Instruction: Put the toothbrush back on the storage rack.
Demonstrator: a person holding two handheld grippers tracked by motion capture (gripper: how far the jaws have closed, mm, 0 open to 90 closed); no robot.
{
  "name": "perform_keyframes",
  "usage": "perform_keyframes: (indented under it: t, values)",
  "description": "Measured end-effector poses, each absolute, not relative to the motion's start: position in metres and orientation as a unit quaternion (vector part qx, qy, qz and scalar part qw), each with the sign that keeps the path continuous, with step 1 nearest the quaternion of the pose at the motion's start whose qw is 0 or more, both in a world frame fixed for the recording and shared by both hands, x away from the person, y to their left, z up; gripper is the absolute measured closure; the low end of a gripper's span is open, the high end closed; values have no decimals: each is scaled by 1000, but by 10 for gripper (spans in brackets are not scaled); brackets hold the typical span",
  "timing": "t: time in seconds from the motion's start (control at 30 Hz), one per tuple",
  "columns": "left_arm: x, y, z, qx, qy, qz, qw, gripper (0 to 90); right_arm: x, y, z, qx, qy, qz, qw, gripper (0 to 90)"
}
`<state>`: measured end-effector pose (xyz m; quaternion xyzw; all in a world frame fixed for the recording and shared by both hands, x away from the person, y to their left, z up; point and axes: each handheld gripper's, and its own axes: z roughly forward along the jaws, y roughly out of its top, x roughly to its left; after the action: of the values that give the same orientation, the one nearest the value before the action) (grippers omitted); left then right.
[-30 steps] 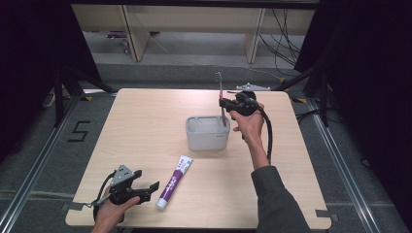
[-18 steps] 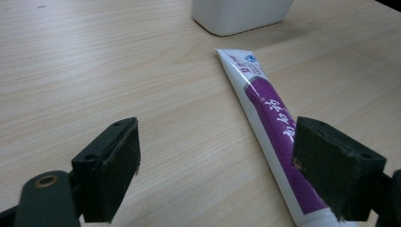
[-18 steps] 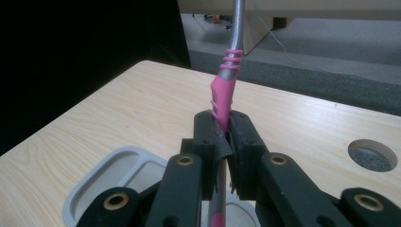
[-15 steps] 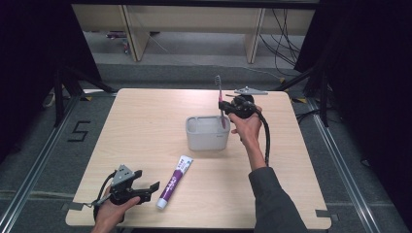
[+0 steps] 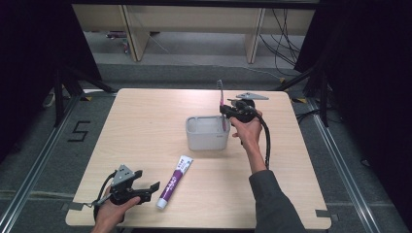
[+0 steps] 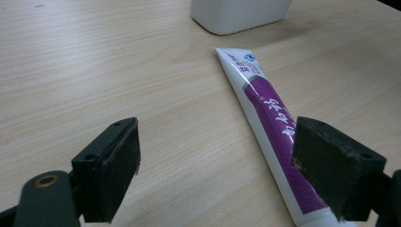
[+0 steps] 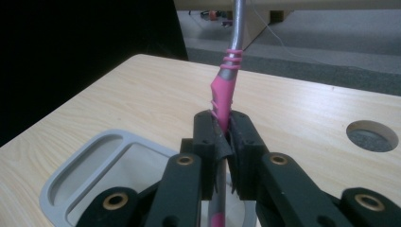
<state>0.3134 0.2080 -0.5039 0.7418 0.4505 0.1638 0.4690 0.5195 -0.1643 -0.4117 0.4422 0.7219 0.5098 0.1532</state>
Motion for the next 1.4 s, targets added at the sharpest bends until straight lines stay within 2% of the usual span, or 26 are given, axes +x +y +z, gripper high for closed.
perform_keyframes:
  t: [1.1,1.23,1.4]
  values:
    - [313,207,-504,745,448,164,467,159,511,-166,-429,432,736,492,174,809]
    - [313,207,-504,746,447,164,466,159,510,-169,-429,426,740,488,182,730]
    - [313,208,-504,744,450,163,466,159,503,-169,-426,432,741,480,184,472]
